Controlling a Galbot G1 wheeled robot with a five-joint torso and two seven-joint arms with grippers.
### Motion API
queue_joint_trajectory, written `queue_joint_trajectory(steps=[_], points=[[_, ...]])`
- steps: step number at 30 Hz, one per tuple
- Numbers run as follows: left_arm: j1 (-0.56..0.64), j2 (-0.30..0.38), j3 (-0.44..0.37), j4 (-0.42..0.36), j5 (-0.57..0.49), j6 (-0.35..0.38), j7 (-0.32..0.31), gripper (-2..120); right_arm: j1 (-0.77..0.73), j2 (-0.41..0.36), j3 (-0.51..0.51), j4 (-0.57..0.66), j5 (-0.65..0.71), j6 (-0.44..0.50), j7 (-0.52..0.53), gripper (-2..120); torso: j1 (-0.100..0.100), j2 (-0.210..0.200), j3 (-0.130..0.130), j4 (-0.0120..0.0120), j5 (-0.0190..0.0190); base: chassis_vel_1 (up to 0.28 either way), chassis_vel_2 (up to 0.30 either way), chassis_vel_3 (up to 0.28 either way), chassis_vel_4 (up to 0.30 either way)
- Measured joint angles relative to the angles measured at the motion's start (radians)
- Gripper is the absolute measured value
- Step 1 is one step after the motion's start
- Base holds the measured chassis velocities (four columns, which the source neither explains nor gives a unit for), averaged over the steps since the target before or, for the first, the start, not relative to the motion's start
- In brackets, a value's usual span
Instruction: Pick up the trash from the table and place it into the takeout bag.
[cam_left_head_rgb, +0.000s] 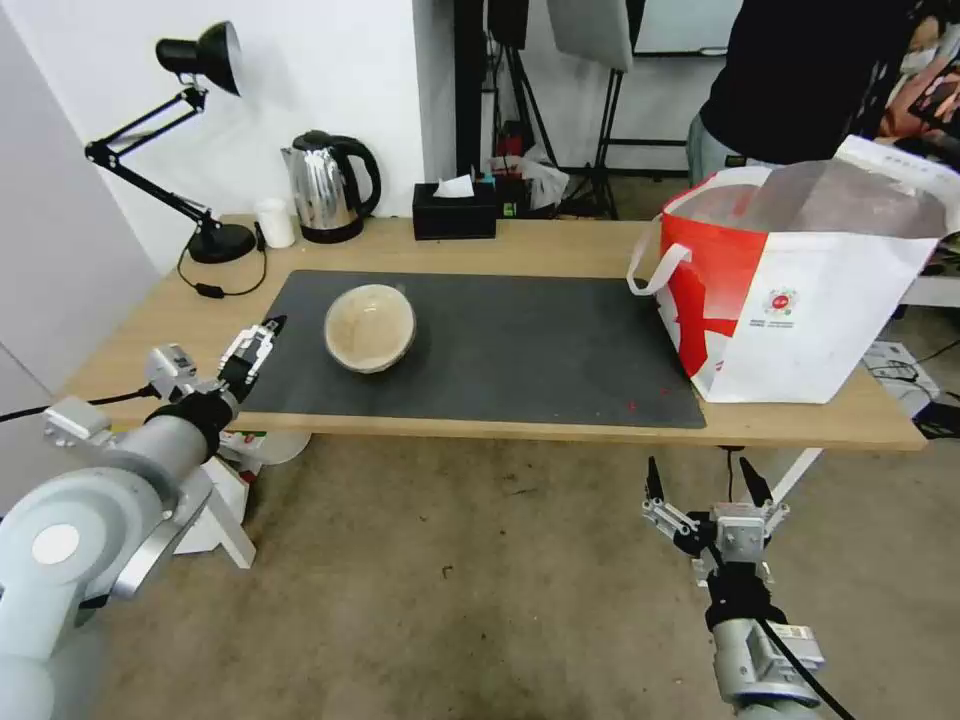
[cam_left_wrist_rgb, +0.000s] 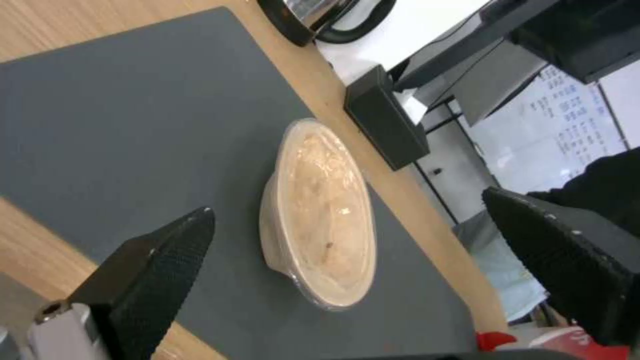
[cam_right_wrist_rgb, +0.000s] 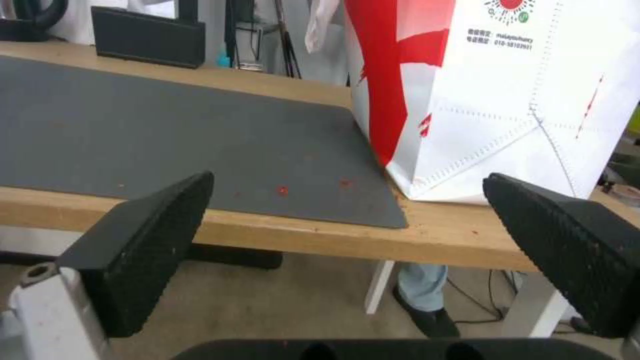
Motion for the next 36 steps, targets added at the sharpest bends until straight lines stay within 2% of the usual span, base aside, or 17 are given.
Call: queue_joint_trajectory(steps=[10,23,36], points=[[-0.102,0.051,0.069,0.057,-0.026,-0.005,-0.045,100,0.000,0.000,0.000,0.000,0.000,0.000,0.000,100,0.000,0.000,0.000,0.0000,0.0000,0.000,0.000,0.000,0.000],[-0.193,0.064,0.126,0.152,-0.035,0.003,-0.093,100,0.000,0.000,0.000,0.000,0.000,0.000,0.000,100,0.000,0.000,0.000,0.0000,0.0000,0.000,0.000,0.000,0.000],[-0.240,0.024,0.177,0.218,-0.028,0.009,-0.105,100,0.000,0.000,0.000,0.000,0.000,0.000,0.000,100,0.000,0.000,0.000,0.0000,0.0000,0.000,0.000,0.000,0.000]])
